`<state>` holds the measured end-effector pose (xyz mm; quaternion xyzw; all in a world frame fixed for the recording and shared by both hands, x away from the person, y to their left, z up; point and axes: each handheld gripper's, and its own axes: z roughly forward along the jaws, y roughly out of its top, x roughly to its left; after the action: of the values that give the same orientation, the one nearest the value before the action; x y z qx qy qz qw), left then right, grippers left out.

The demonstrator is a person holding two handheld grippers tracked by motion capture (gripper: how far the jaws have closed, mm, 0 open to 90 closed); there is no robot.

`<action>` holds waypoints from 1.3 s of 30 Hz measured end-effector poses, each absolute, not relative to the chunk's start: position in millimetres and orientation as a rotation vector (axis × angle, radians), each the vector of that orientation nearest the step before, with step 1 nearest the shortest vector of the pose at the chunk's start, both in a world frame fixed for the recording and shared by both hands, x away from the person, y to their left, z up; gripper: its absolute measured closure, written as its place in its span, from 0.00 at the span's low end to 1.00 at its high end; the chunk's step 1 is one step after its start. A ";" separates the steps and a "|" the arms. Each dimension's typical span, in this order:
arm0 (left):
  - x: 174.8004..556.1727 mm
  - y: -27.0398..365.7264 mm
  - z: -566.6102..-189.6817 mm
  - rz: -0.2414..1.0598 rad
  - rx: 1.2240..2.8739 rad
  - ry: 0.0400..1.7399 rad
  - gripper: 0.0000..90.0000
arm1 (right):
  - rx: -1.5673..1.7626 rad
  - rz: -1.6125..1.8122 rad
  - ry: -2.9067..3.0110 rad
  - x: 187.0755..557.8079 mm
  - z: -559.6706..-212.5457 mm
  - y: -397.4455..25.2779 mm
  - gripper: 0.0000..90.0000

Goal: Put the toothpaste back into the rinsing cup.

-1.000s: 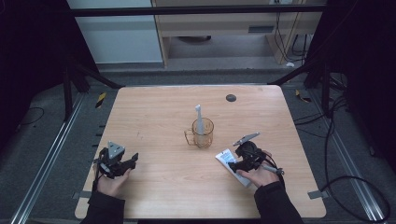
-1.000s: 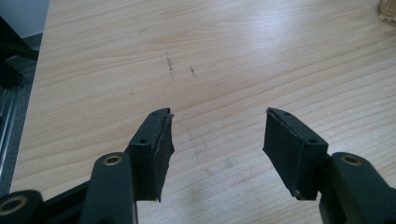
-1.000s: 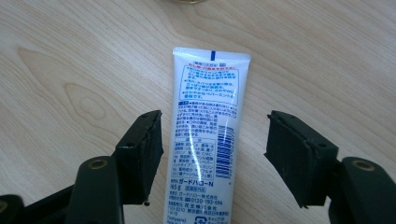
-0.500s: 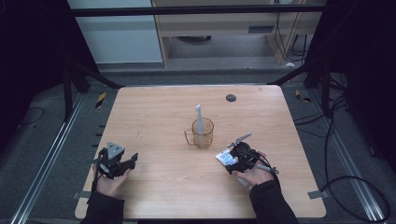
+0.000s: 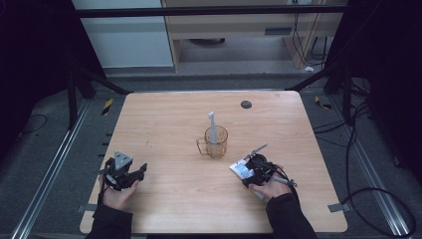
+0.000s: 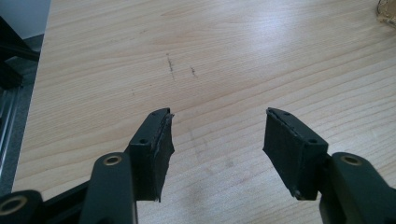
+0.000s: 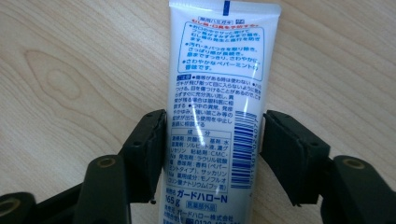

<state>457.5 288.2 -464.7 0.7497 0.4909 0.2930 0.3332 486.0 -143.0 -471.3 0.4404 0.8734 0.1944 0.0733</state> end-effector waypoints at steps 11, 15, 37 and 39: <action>456.3 287.4 -463.4 0.767 1.957 1.276 0.46 | 1.380 0.569 2.623 486.1 -472.9 -141.6 0.54; 456.6 286.8 -463.7 0.766 1.961 1.275 0.46 | 1.386 0.593 2.614 485.4 -471.6 -143.9 0.62; 457.1 287.1 -463.7 0.767 1.959 1.276 0.46 | 1.330 0.921 2.419 472.3 -424.6 -149.0 0.76; 457.1 287.0 -463.8 0.766 1.959 1.278 0.46 | 1.312 0.969 2.368 472.4 -418.7 -151.1 0.76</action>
<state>457.1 287.0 -463.8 0.7503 0.4895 0.2935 0.3336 472.4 -151.1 -418.7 0.4524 0.8162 0.3339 0.1328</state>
